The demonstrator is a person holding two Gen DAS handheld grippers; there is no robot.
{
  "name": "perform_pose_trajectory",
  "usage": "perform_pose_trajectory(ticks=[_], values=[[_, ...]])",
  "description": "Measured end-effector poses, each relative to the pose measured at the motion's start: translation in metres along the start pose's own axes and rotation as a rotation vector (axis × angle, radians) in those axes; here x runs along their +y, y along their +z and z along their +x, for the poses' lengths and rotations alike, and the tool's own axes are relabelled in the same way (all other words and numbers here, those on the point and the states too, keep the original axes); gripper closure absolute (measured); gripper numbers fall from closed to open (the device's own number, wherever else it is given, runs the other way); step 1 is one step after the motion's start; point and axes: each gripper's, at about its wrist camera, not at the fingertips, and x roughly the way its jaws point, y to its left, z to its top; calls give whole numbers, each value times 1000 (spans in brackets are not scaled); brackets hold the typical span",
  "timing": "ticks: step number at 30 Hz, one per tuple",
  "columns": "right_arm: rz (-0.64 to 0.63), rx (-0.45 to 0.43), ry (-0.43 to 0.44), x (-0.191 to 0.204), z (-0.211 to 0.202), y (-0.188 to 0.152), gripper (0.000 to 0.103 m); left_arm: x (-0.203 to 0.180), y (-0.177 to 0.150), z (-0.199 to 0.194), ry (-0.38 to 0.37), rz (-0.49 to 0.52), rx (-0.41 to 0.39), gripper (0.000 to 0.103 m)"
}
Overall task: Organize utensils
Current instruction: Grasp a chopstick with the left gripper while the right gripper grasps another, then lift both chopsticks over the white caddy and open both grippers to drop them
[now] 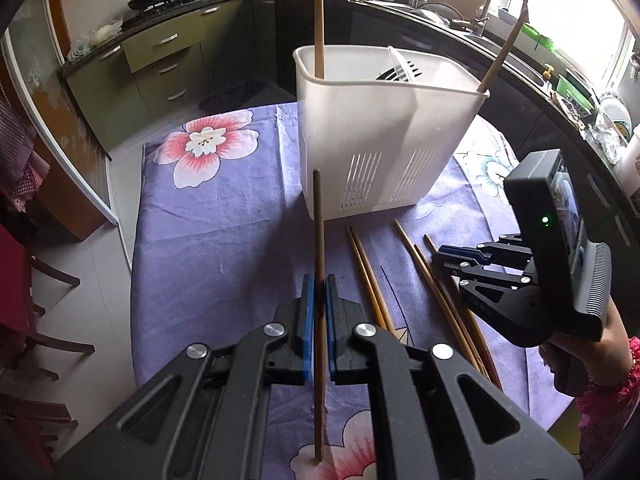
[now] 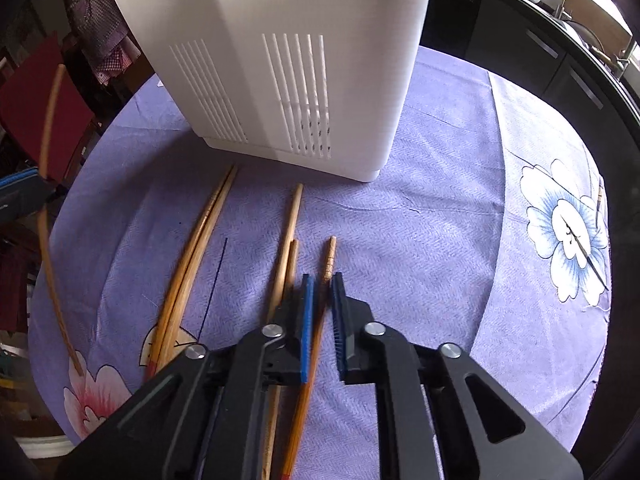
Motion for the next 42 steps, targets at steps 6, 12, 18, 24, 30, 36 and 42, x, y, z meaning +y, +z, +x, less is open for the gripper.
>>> perform_pose_trajectory(ticks=[6,12,18,24,30,36,42], values=[[22,-22,12,-1,-4,0,97,2,2,-21,-16,3,-40,98],[58,-124,45,-13,-48,-8,97,-2,16,-54,-33,12,-101,98],[92,-258,85,-30,-112,-13,97,-12,38,-88,-45,26,-162,98],[106,-357,105,-54,-168,-29,97,-25,63,-115,-59,36,-200,98],[108,-444,130,-65,-219,-30,97,-37,96,-145,-38,49,-246,98],[96,-493,132,-67,-258,-26,97,-37,121,-159,-11,45,-260,98],[93,-482,120,-72,-260,-26,97,-35,150,-172,2,21,-306,98]])
